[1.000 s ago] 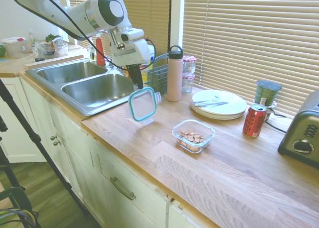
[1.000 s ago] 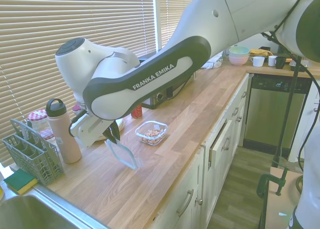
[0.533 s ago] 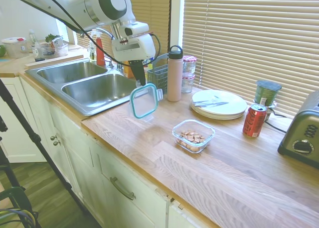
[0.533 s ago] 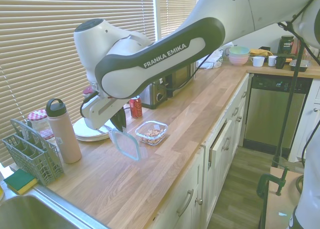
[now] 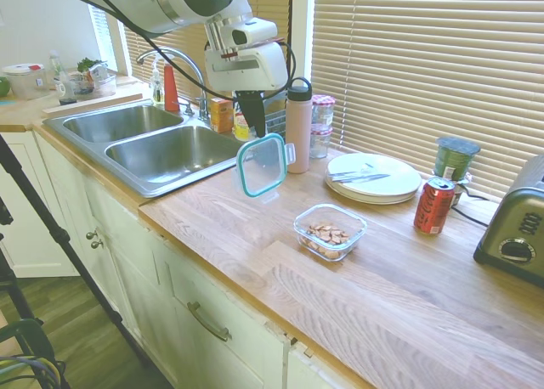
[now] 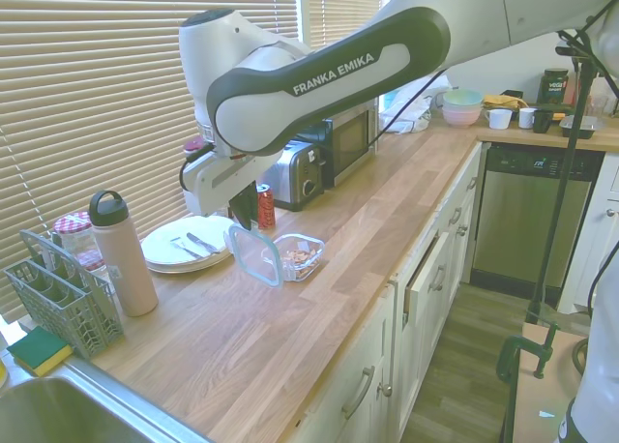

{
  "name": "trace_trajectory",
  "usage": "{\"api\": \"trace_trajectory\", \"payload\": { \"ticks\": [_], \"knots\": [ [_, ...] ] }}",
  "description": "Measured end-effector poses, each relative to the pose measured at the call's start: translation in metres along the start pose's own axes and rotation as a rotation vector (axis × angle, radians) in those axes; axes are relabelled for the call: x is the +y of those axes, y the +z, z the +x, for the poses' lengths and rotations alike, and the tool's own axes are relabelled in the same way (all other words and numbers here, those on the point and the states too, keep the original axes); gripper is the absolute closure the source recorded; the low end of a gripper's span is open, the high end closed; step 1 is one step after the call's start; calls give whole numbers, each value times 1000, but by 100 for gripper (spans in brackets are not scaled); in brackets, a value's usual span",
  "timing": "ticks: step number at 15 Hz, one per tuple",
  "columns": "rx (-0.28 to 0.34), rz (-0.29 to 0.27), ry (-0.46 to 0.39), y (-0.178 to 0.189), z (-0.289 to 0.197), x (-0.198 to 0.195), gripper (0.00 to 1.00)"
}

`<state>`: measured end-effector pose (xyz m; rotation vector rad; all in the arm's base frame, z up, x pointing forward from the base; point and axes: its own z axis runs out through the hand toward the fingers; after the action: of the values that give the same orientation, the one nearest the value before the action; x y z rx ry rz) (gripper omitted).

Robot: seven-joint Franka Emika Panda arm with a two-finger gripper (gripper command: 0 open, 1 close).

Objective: Cover the lid of the food container

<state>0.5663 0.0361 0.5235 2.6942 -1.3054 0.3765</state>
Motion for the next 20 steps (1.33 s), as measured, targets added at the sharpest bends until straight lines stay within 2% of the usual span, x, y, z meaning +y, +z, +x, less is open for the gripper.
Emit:
{"api": "trace_trajectory", "payload": {
  "ticks": [20],
  "knots": [
    [-26,13,32,8,38,31,100]
  ]
}}
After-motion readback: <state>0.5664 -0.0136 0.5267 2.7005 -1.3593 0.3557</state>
